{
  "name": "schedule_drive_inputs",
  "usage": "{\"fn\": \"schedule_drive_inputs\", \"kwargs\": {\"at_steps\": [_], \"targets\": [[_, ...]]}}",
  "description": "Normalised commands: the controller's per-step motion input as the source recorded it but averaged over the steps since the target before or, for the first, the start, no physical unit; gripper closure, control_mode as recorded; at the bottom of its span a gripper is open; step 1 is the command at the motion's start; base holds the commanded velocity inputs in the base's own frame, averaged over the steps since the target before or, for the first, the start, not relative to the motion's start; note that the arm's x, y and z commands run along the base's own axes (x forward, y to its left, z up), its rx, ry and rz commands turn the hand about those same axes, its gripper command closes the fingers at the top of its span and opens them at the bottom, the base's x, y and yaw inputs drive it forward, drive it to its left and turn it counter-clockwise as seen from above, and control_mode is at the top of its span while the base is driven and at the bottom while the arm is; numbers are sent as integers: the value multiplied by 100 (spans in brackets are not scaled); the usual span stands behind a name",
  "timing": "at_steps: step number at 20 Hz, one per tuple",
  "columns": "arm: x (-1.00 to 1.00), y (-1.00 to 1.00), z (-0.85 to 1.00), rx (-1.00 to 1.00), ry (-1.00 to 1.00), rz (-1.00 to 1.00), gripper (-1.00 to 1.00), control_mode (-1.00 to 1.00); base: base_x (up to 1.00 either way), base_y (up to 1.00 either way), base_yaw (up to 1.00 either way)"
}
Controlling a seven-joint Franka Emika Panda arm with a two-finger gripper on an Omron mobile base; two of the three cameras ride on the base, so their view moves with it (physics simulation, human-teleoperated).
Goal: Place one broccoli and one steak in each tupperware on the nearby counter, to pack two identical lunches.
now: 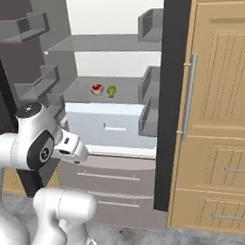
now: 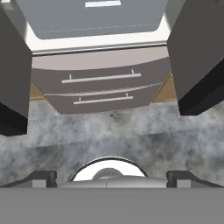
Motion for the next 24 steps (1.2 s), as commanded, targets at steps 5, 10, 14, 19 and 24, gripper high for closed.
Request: {"fn": "schedule_drive_inputs", "kwargs": {"at_steps": [5,10,14,19,24], "targets": [[0,0,0,0,0,0,-100,100,82,-30,0],[0,0,0,0,0,0,-100,100,68,-14,0],[0,0,0,0,0,0,-100,100,46,0,0],[26,0,0,0,0,0,-100,-100,16,0,0],[45,0,0,0,-1,0,-100,-100,0,0,0]]}}
